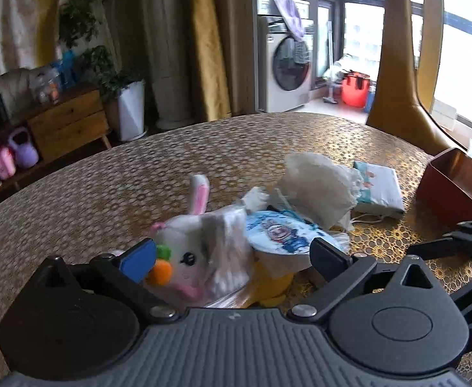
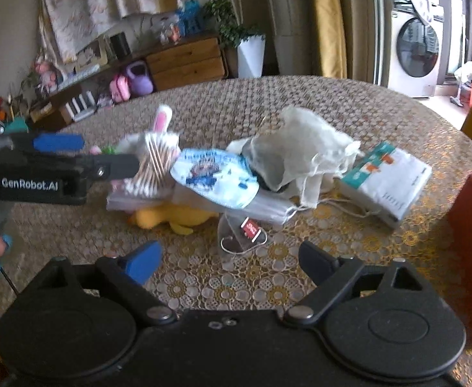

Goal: Organize soft objects
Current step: 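Grasp the cotton-swab pack with the left gripper while the right grasps the red-tagged bag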

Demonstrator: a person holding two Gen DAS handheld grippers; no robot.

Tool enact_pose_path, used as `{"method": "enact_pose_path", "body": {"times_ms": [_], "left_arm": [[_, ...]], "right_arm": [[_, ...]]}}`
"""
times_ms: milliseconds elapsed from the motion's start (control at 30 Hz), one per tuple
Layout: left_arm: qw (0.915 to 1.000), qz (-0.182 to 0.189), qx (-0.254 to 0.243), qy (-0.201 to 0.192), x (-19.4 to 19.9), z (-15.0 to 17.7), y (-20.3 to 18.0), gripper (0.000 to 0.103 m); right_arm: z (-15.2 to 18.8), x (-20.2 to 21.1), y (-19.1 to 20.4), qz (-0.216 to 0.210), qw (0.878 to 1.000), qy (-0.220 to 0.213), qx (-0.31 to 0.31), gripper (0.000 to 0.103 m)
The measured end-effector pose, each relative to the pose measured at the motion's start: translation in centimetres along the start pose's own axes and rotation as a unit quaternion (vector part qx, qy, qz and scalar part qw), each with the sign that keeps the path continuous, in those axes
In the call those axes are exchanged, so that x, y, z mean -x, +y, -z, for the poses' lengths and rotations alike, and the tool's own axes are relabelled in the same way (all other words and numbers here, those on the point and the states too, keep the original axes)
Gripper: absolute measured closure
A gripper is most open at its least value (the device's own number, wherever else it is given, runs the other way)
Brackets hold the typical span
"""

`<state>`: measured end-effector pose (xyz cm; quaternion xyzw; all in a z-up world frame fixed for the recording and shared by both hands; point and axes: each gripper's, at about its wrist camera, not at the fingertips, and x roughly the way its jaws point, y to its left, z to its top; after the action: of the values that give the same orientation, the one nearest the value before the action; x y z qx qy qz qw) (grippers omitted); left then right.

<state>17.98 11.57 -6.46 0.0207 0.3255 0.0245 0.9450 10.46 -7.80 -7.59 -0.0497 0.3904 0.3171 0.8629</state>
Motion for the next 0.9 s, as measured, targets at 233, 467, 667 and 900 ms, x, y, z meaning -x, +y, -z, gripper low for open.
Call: {"method": "enact_pose_path", "body": {"times_ms": [233, 467, 667, 900], "left_arm": [[0.9999, 0.005, -0.01, -0.006, -1.9, -0.6, -0.1, 0.001], [0.9994, -0.016, -0.027, -0.015, -3.7, -0.8, -0.1, 0.001], [0.9981, -0.032, -0.049, -0.017, -5.0, -0.4, -0.6, 0.006], [0.9959, -0.053, -0.069, -0.024, -5.6, 0.0, -1.0, 0.039]], "right_arm": [[0.2, -3.0, -0.2, 0.001, 1.0, 0.024, 0.009, 0.018], [-0.5, -5.3, -0.1, 0.005, 0.999, 0.031, 0.018, 0.026], [-0.8, -6.6, -0.2, 0.01, 0.999, 0.033, 0.023, 0.032], [-0.7, -7.1, -0.2, 0.018, 0.999, 0.035, 0.024, 0.042]]}}
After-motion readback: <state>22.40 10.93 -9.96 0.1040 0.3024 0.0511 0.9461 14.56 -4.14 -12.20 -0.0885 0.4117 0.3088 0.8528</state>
